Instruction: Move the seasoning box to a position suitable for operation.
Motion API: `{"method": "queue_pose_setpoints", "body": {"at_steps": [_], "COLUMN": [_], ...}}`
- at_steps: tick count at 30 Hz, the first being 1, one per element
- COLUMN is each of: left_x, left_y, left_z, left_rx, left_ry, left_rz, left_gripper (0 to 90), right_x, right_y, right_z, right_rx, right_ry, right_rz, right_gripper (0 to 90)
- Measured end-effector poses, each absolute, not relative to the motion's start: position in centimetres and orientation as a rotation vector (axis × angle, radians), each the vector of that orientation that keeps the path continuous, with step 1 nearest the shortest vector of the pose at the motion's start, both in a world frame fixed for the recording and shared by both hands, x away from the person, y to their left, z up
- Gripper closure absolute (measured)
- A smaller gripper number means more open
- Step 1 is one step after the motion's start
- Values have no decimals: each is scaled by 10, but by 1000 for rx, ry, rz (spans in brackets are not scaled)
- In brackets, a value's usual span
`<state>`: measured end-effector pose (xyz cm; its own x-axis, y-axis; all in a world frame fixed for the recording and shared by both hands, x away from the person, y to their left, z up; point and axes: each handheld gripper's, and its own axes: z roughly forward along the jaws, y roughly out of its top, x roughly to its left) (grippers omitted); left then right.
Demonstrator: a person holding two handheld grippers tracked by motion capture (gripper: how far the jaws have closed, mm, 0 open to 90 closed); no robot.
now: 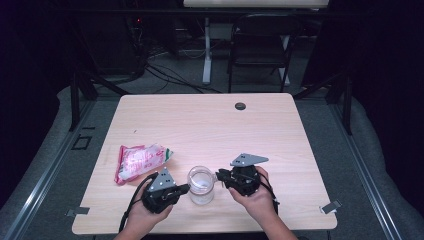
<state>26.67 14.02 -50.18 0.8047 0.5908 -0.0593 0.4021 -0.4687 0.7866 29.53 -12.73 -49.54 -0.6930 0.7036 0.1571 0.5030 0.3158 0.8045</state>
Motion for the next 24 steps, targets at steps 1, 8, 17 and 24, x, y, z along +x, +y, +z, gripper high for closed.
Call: {"method": "queue_pose_setpoints", "body": {"at_steps": [1, 8, 17, 24], "left_x": [267, 273, 277, 276], "left_y": [140, 128, 117, 112], "left_z": [-500, -491, -477, -478], "left_rx": [2121, 2098, 2048, 2043], "left_ry": [732, 707, 712, 699], "left_rz": [276, 280, 251, 304], "left_gripper": [900, 900, 766, 596], "right_x": [293, 274, 256, 253], "right_y": [-127, -128, -119, -109], "right_z": [-494, -487, -493, -497], "right_rx": [1080, 948, 838, 794], "right_ry": [2361, 2366, 2332, 2275], "right_rz": [1324, 1366, 1310, 1247], "right_gripper": [748, 552, 442, 501]}}
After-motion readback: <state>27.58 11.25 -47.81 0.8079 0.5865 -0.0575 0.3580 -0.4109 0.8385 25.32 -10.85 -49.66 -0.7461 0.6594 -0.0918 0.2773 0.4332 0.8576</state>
